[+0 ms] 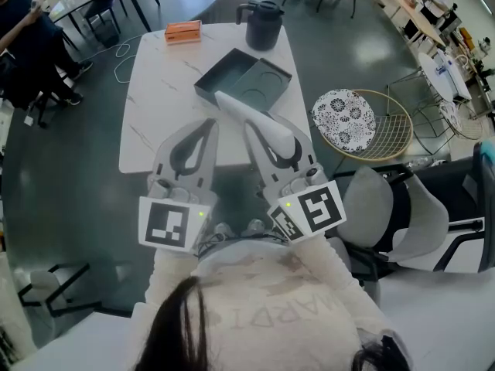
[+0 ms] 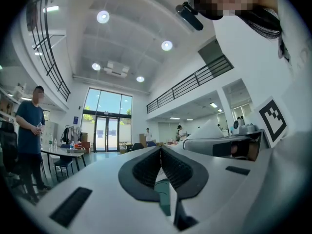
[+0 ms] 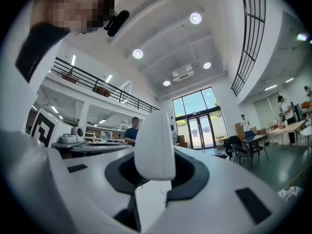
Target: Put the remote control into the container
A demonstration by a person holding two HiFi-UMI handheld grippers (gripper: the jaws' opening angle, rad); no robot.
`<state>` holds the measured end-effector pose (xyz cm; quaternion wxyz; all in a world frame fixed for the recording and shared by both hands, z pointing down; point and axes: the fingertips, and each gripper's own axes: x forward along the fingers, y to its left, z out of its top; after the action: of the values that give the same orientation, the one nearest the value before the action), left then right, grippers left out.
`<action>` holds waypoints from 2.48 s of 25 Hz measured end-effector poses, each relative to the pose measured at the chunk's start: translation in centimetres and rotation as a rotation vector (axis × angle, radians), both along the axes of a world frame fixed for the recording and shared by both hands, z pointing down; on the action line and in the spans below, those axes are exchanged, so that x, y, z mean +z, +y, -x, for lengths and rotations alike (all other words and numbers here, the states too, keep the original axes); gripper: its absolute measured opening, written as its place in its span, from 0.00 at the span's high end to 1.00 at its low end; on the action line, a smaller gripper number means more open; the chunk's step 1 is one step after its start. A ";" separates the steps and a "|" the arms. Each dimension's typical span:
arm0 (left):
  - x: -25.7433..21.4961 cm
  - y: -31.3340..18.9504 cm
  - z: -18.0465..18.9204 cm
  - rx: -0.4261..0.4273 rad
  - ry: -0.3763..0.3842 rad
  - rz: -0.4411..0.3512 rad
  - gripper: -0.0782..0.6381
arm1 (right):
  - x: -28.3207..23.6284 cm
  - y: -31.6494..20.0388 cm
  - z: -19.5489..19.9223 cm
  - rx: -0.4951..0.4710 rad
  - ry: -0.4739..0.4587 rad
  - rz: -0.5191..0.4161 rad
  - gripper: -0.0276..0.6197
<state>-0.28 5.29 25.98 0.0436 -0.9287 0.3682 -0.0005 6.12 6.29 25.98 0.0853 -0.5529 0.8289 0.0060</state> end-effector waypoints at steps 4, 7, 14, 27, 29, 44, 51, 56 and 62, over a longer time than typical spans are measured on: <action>0.0 0.1 0.1 -0.001 0.000 0.002 0.87 | -0.1 0.0 0.1 -0.003 -0.010 -0.004 0.79; 0.1 0.1 0.2 0.000 0.000 0.003 0.87 | -0.2 0.0 0.2 -0.007 -0.015 -0.007 0.79; 0.0 0.2 0.5 0.006 0.006 0.005 0.87 | 0.1 -0.8 0.6 -0.005 0.002 -0.001 0.79; 0.1 0.1 3.1 0.056 0.011 -0.001 0.87 | 2.9 -5.3 1.5 0.064 0.053 0.082 0.79; 0.3 0.1 3.6 0.061 0.013 0.004 0.87 | 3.3 -6.1 1.9 0.072 0.065 0.090 0.79; 1.2 -4.0 4.7 0.032 0.029 0.016 0.87 | 7.6 -15.1 1.8 0.071 0.134 0.201 0.79; 1.0 -8.3 3.4 -0.004 0.029 0.023 0.87 | 10.4 -21.0 0.7 0.038 0.171 0.254 0.79; 1.1 -11.4 2.1 -0.023 0.012 0.020 0.87 | 12.8 -25.0 -0.1 0.011 0.195 0.303 0.79; 1.8 -14.5 0.7 -0.049 -0.005 0.040 0.87 | 16.2 -28.5 -1.3 -0.018 0.207 0.384 0.79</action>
<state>-1.00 -9.22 27.75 0.0261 -0.9200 0.3908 -0.0112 7.44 -22.26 42.15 -0.1071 -0.5479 0.8241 -0.0959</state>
